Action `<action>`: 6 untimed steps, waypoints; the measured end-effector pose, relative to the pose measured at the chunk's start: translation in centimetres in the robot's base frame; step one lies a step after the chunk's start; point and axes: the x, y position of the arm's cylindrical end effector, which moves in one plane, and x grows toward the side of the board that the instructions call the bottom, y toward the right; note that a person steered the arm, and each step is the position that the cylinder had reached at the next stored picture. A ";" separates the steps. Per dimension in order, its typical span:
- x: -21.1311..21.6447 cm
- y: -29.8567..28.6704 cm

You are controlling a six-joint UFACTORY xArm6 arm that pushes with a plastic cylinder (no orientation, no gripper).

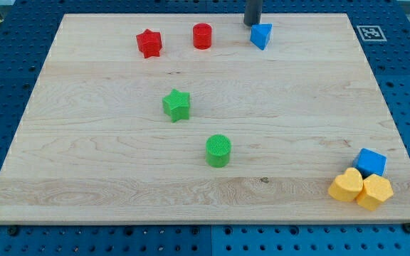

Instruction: Nudge the blue triangle down a bit

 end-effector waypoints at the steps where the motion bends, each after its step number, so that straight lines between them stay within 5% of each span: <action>1: 0.0 0.0; 6: 2.9 -3.9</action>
